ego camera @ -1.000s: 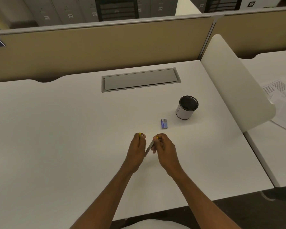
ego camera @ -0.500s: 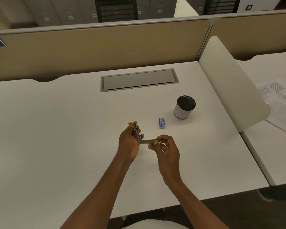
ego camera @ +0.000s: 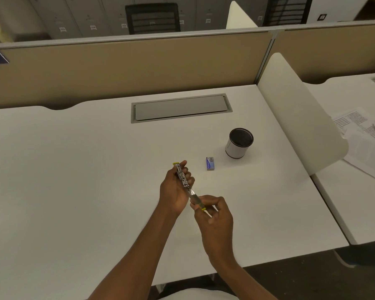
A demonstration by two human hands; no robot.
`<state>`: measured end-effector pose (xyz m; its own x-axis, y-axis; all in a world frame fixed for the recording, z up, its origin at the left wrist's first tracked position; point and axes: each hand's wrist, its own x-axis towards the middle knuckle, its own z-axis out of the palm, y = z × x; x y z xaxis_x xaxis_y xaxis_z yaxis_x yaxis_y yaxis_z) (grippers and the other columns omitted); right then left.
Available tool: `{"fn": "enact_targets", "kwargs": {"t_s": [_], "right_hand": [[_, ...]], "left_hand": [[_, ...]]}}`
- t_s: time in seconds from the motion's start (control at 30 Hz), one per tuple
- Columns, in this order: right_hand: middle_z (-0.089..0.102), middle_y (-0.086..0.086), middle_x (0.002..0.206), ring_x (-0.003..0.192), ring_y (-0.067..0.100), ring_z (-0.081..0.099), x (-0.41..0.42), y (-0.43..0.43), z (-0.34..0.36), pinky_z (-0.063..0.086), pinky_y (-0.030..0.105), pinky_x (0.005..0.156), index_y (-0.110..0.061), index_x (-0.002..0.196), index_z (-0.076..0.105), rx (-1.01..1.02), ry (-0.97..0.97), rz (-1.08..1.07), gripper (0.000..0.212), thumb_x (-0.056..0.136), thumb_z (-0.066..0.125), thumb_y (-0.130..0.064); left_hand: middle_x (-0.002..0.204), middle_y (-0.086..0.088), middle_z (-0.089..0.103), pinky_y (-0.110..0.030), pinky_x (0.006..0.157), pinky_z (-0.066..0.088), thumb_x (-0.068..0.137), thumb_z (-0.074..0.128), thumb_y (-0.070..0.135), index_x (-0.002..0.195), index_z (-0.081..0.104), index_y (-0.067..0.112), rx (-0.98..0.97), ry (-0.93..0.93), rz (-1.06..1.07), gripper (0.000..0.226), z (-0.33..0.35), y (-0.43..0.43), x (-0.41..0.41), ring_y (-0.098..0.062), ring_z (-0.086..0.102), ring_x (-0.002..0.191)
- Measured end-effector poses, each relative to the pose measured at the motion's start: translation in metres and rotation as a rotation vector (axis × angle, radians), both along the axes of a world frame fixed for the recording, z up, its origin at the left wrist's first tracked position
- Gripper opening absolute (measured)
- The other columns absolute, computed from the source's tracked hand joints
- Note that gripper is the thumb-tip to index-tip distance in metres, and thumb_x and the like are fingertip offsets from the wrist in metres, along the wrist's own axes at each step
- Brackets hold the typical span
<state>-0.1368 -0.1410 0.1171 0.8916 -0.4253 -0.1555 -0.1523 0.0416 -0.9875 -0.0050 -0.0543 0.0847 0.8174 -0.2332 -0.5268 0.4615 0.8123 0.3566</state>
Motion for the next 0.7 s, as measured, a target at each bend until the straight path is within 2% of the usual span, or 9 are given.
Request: {"fn": "enact_targets", "kwargs": {"t_s": [0.1,0.2,0.33,0.43,0.57,0.63,0.7], "right_hand": [[0.072,-0.016,0.099,0.099,0.01,0.071,-0.008,0.001,-0.002,0.059,0.017,0.083,-0.024,0.099,0.065,-0.044,-0.008,0.052,0.025,0.084,0.079,-0.009],[0.069,-0.026,0.101,0.099,0.005,0.07,-0.014,0.001,-0.003,0.055,0.009,0.082,-0.03,0.099,0.064,-0.148,-0.021,0.119,0.029,0.083,0.08,-0.011],[0.069,-0.019,0.098,0.097,0.009,0.068,-0.017,-0.003,-0.007,0.051,0.006,0.083,-0.029,0.098,0.064,-0.246,-0.049,0.167,0.025,0.084,0.08,-0.016],[0.068,-0.02,0.093,0.094,0.007,0.065,-0.009,-0.007,-0.005,0.049,0.006,0.081,-0.028,0.095,0.064,-0.367,-0.065,0.157,0.019,0.085,0.078,-0.019],[0.064,-0.015,0.097,0.089,0.005,0.063,0.02,-0.014,0.002,0.049,0.011,0.077,-0.025,0.1,0.066,-0.56,-0.146,0.172,0.014,0.09,0.073,-0.022],[0.063,-0.011,0.098,0.09,0.007,0.061,0.037,-0.016,0.006,0.053,0.022,0.076,-0.023,0.103,0.067,-0.663,-0.168,0.199,0.011,0.092,0.069,-0.021],[0.062,-0.009,0.099,0.09,0.01,0.06,0.05,-0.017,0.01,0.054,0.029,0.073,-0.023,0.107,0.068,-0.747,-0.182,0.222,0.013,0.094,0.064,-0.022]], "left_hand": [[0.074,-0.003,0.049,-0.021,0.05,0.04,0.105,0.041,0.015,0.111,0.064,-0.002,-0.065,0.02,0.011,0.03,0.002,-0.002,-0.001,-0.011,0.043,0.057],[0.073,-0.003,0.05,-0.021,0.05,0.039,0.106,0.039,0.014,0.112,0.065,-0.003,-0.09,0.016,0.006,0.032,0.003,-0.002,-0.003,-0.01,0.044,0.055],[0.072,-0.002,0.051,-0.021,0.05,0.039,0.098,0.046,0.013,0.118,0.065,-0.004,-0.092,-0.028,-0.042,0.032,0.007,-0.002,-0.008,-0.009,0.045,0.053],[0.071,0.0,0.051,-0.02,0.051,0.038,0.094,0.05,0.014,0.128,0.061,-0.004,-0.076,-0.051,-0.091,0.04,0.009,0.0,-0.013,-0.008,0.044,0.055],[0.069,0.001,0.051,-0.019,0.049,0.042,0.104,0.038,0.016,0.138,0.057,-0.003,-0.016,-0.041,-0.141,0.044,0.014,0.001,-0.017,-0.007,0.046,0.054],[0.071,0.0,0.053,-0.022,0.051,0.05,0.105,0.037,0.018,0.136,0.058,-0.003,-0.016,-0.043,-0.171,0.043,0.017,0.001,-0.021,-0.009,0.053,0.055],[0.082,-0.003,0.06,-0.026,0.069,0.058,0.103,0.044,0.022,0.136,0.063,0.001,0.012,-0.052,-0.206,0.043,0.016,0.003,-0.023,-0.013,0.063,0.074]]}}
